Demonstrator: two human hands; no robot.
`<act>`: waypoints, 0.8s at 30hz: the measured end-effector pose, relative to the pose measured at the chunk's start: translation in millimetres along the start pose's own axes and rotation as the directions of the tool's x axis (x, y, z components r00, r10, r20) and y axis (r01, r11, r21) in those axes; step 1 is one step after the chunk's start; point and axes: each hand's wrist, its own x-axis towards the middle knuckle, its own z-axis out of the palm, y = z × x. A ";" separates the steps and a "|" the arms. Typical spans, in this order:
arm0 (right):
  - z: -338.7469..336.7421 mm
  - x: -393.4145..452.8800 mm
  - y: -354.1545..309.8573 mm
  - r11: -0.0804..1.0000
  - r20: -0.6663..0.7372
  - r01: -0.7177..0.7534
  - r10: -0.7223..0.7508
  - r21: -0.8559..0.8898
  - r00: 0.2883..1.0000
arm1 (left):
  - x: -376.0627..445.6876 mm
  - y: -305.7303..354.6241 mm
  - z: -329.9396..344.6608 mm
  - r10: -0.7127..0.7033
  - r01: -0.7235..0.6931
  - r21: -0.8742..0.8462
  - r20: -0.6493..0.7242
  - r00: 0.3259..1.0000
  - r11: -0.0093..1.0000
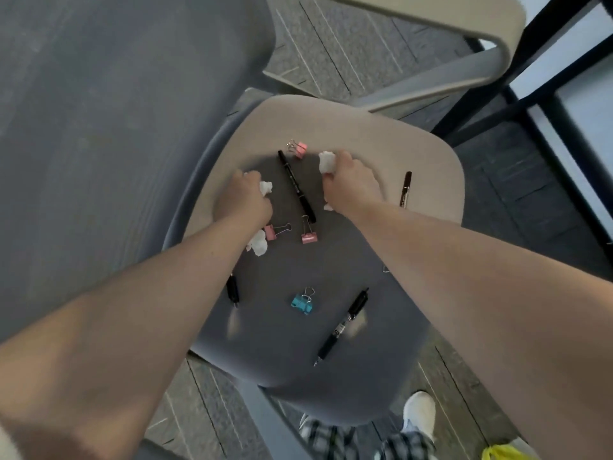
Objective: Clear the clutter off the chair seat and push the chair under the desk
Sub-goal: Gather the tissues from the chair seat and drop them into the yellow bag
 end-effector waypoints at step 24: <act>-124.9 -214.1 257.3 0.876 0.018 -0.433 0.440 0.213 0.898 | -189.3 262.4 56.2 0.577 -0.604 0.068 0.230 0.784 0.794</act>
